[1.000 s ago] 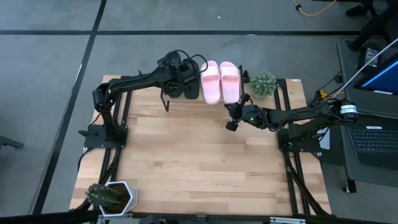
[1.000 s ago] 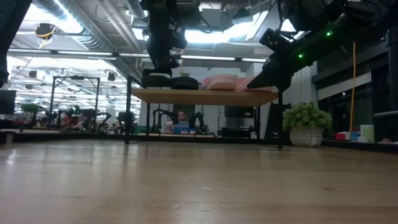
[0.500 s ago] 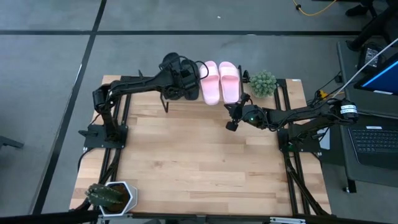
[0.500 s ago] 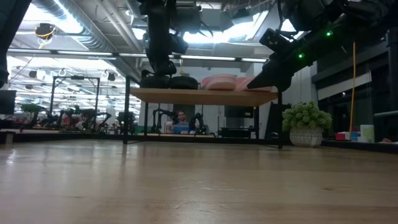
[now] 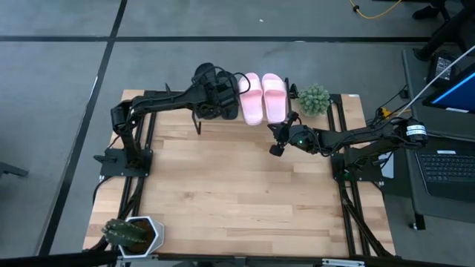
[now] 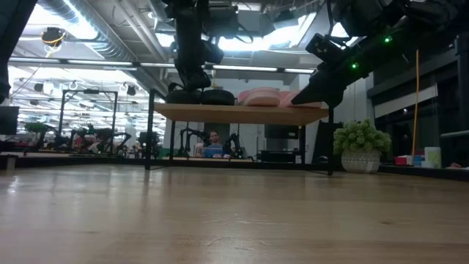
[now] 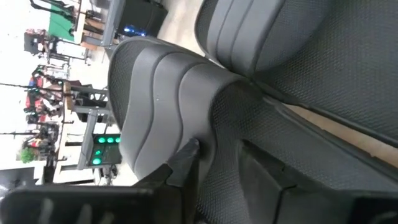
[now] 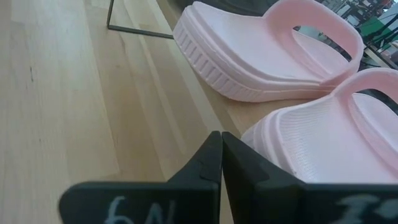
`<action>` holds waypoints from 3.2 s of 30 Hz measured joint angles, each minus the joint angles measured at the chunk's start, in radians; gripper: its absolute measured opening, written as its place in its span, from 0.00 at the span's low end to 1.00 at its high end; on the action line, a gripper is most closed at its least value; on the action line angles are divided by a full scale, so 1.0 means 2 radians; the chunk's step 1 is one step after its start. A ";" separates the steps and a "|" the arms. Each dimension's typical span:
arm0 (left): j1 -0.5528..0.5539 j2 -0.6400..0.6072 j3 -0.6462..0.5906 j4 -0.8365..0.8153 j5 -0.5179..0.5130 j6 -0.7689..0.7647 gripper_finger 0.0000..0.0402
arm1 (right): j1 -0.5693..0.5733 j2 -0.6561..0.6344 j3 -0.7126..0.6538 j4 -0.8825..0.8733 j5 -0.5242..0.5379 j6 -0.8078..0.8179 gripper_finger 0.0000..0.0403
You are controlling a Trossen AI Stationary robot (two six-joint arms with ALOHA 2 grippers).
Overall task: Pick and place slides into the shelf
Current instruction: Put the black slide on the shelf
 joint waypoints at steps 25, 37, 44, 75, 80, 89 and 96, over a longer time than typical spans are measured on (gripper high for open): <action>-0.026 -0.014 0.000 0.022 -0.077 0.062 0.35 | 0.000 0.000 0.000 0.000 0.000 0.001 0.04; -0.047 -0.028 0.000 0.016 -0.105 0.080 0.35 | 0.000 0.000 0.000 0.000 0.000 0.002 0.04; -0.049 -0.039 0.001 0.018 -0.065 0.082 0.35 | 0.000 0.000 0.000 0.000 0.000 0.002 0.04; 0.022 -0.038 0.001 0.032 -0.025 0.098 0.29 | 0.000 0.000 0.000 0.000 0.000 0.002 0.04; 0.026 -0.038 0.001 0.046 -0.023 0.105 0.12 | 0.000 0.000 0.000 0.000 0.000 0.002 0.04; 0.030 -0.037 0.001 0.052 -0.021 0.105 0.04 | 0.000 0.000 0.000 0.000 0.000 0.002 0.04; 0.034 -0.036 0.001 0.090 -0.024 0.141 0.02 | 0.000 0.000 0.000 0.000 0.000 0.002 0.04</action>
